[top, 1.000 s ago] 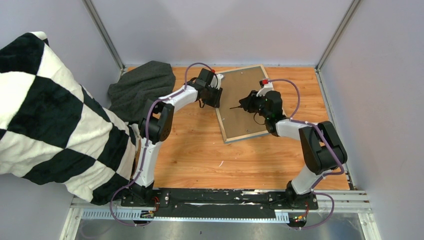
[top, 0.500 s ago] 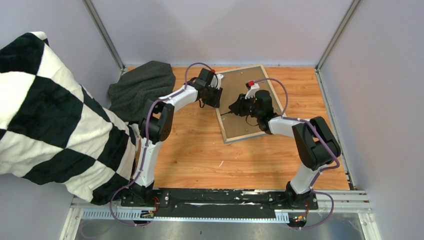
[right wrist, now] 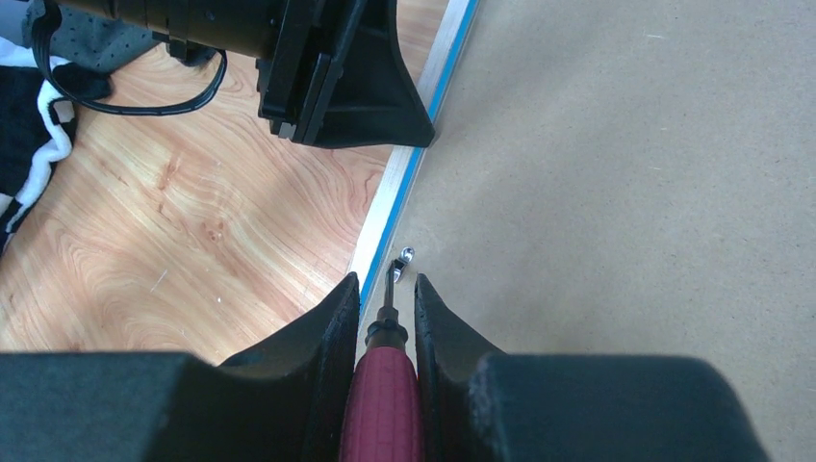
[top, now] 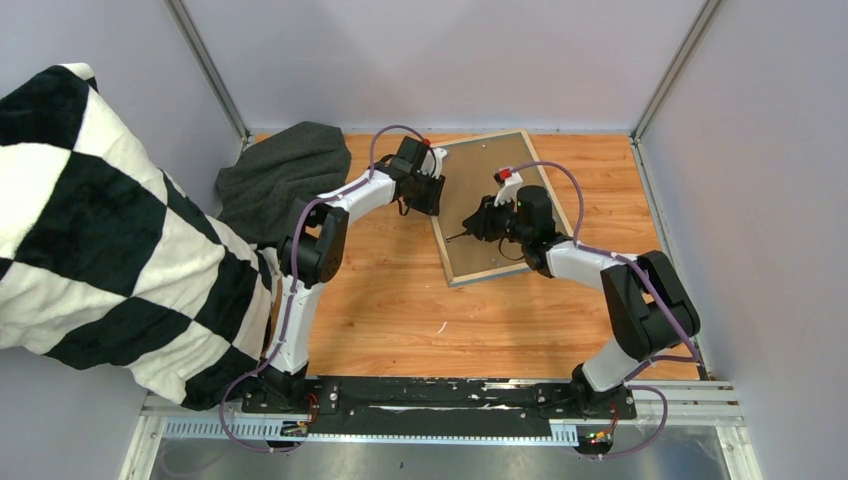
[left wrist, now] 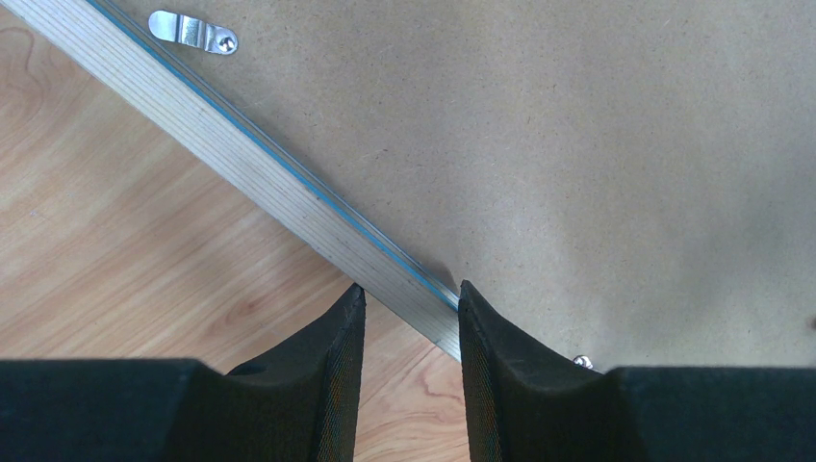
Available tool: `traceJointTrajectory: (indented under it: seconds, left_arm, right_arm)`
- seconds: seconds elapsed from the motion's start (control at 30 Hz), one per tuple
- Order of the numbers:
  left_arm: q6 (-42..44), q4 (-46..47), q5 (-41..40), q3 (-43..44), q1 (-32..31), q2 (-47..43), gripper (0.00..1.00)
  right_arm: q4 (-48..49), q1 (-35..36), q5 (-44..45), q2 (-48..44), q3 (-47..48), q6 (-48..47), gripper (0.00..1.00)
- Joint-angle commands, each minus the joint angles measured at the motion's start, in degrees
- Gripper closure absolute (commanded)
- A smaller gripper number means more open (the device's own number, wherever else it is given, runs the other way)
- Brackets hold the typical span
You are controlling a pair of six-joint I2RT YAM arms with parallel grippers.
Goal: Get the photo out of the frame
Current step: Release the photo frame item from the photo frame, then place the screwdriver at the center of the board.
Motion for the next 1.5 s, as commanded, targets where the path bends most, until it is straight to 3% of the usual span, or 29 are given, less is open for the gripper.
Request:
traceJointTrajectory:
  seconds: [0.0,0.3,0.73,0.97,1.13,1.23,1.47]
  left_arm:
    - [5.07,-10.29,-0.65,-2.42,-0.38,5.38,1.00]
    - [5.22,-10.60,-0.28,-1.41,-0.05,4.62,1.00]
    - [8.04,-10.96,-1.30,0.13,1.85,-4.21,0.62]
    - [8.37,-10.64,-4.59,-0.16,5.16,-10.47,0.40]
    - [9.55,-10.13,-5.73,-1.72,7.48,-13.69,0.35]
    - [11.40,-10.21,-5.90,-2.83,9.31,-15.43,0.32]
    - [16.77,-10.43,-4.18,-7.31,12.97,-19.99,0.29]
  right_arm:
    - [-2.32,0.66,-0.11,-1.85,-1.16,-3.14,1.00]
    - [-4.05,0.22,1.29,-4.16,0.58,-5.38,1.00]
    - [-10.93,-7.93,-1.84,-11.34,2.78,-6.45,1.00]
    - [-17.07,-16.18,4.48,-16.14,4.38,-13.37,1.00]
    - [-28.88,-19.83,8.83,-18.90,8.24,-22.60,1.00]
    - [-41.99,-22.21,13.01,-18.88,13.10,-29.66,1.00]
    - [-58.37,-32.59,14.76,-13.14,21.59,-38.87,1.00]
